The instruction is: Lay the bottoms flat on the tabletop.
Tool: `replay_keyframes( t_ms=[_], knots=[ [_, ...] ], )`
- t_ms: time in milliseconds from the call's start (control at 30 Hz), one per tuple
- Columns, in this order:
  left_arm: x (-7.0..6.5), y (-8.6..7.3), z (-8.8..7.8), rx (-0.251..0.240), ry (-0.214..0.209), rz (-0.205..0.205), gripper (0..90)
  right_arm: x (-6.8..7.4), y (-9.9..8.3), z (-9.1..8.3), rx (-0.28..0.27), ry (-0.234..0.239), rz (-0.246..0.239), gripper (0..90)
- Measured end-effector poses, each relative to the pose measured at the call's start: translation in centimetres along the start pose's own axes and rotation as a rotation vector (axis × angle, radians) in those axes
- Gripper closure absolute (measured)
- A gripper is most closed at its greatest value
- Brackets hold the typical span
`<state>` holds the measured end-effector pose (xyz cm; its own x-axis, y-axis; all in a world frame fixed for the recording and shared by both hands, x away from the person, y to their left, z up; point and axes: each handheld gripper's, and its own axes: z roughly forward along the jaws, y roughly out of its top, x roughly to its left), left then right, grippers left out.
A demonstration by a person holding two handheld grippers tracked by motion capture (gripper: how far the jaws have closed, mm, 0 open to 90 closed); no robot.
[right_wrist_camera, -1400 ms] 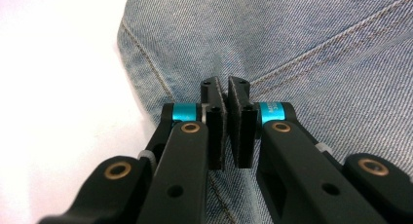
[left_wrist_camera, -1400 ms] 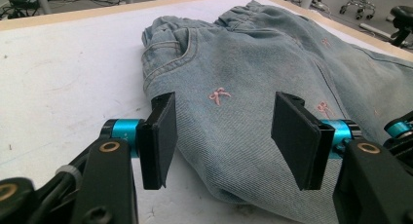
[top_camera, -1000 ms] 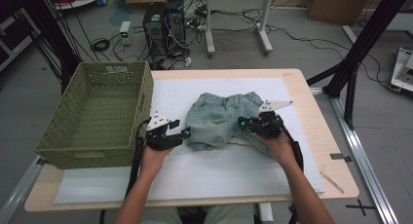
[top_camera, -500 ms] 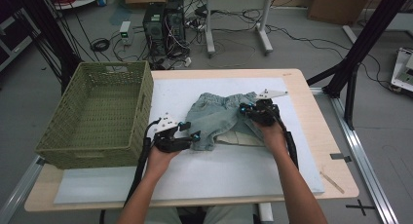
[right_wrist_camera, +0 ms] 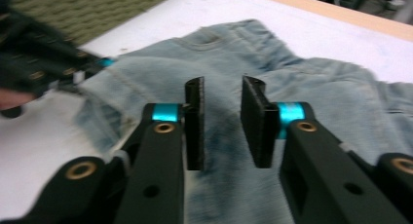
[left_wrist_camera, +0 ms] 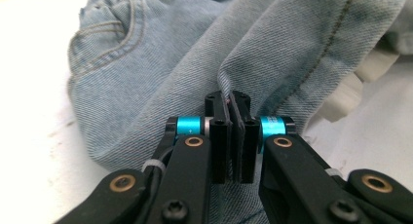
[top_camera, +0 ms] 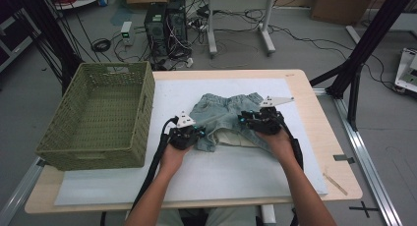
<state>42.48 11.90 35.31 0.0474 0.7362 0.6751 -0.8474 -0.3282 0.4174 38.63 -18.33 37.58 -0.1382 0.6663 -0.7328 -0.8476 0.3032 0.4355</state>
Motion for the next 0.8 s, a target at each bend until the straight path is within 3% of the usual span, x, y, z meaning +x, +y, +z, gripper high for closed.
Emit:
replay_keyframes(
  t_ms=[100, 133, 167, 233, 267, 400, 500, 567, 600, 667, 800],
  knots=[
    [0.0, 0.2, -0.4, -0.029, 0.004, -0.013, 87.3, 0.9, -0.5, -0.4, -0.011, 0.083, -0.021, 67.4],
    [0.1, 0.2, -0.5, -0.036, 0.005, -0.016, 87.3, 1.5, -0.8, -0.5, -0.009, 0.15, -0.035, 67.6],
    [0.1, 0.3, -0.6, -0.046, 0.009, -0.019, 87.3, 1.9, -1.0, -0.5, 0.006, 0.182, -0.043, 68.1],
    [0.1, 0.4, -0.8, -0.062, 0.019, -0.024, 87.3, 2.7, -1.4, -0.2, 0.051, 0.207, -0.092, 69.9],
    [0.1, 0.4, -0.9, -0.067, 0.021, -0.022, 87.3, 3.2, -1.9, 0.2, 0.099, 0.219, -0.118, 70.2],
    [0.2, 0.7, -1.6, -0.109, 0.041, -0.023, 87.3, 4.0, -4.0, 1.6, 0.217, 0.239, -0.144, 70.7],
    [0.3, 0.8, -1.9, -0.126, 0.052, -0.023, 87.3, 4.2, -5.3, 2.6, 0.269, 0.215, -0.153, 72.1],
    [0.3, 0.9, -2.1, -0.135, 0.061, -0.023, 87.3, 4.1, -5.8, 3.1, 0.299, 0.146, -0.173, 76.2],
    [0.3, 0.9, -2.2, -0.138, 0.063, -0.024, 87.3, 3.9, -5.8, 3.2, 0.29, 0.131, -0.173, 78.2],
    [0.4, 1.0, -2.2, -0.138, 0.06, -0.024, 87.3, 3.4, -5.7, 3.2, 0.272, 0.047, -0.176, 78.4],
    [0.3, 0.9, -2.0, -0.118, 0.052, -0.014, 87.2, 2.1, -5.3, 3.3, 0.239, -0.065, -0.156, 85.4]
  ],
)
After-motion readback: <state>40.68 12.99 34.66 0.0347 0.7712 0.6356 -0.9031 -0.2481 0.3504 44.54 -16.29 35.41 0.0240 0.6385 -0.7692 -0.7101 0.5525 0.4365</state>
